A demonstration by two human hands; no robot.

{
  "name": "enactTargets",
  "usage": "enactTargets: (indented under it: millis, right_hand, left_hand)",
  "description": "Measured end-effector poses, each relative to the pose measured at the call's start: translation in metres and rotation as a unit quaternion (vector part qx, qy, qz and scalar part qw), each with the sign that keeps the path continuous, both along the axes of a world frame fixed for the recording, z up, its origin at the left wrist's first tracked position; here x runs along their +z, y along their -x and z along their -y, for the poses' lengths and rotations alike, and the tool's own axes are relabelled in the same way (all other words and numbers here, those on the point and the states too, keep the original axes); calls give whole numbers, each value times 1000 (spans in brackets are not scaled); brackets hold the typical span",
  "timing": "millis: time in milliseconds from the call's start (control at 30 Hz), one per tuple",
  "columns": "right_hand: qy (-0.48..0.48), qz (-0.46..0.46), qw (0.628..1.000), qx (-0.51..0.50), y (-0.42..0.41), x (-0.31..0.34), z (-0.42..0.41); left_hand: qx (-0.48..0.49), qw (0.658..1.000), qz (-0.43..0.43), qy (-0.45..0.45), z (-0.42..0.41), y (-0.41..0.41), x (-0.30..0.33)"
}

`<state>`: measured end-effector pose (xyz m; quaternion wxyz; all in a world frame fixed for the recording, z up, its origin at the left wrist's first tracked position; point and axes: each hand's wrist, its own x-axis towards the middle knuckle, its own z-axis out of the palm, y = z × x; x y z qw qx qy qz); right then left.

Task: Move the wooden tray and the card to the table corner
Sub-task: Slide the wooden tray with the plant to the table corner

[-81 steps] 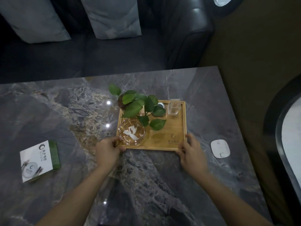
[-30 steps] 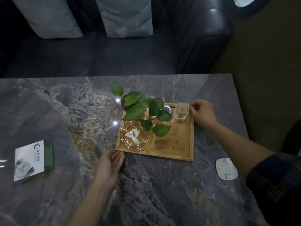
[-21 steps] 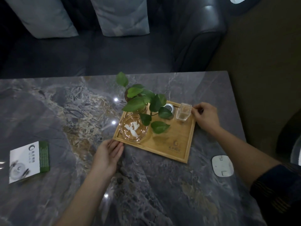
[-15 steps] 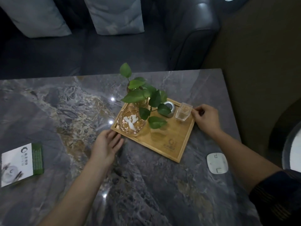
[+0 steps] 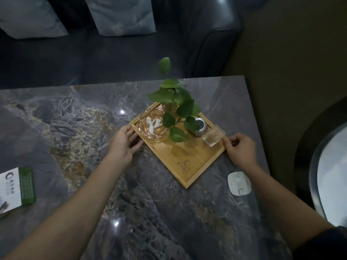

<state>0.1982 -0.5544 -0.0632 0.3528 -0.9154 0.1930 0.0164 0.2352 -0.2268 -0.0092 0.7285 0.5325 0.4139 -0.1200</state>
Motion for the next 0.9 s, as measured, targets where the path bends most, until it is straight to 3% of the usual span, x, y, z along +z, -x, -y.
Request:
enactTargets:
  millis: [901]
  right_hand:
    - [-40, -58, 996, -59, 61, 9, 5]
  left_hand:
    - [-173, 984, 46, 7, 52, -70, 2]
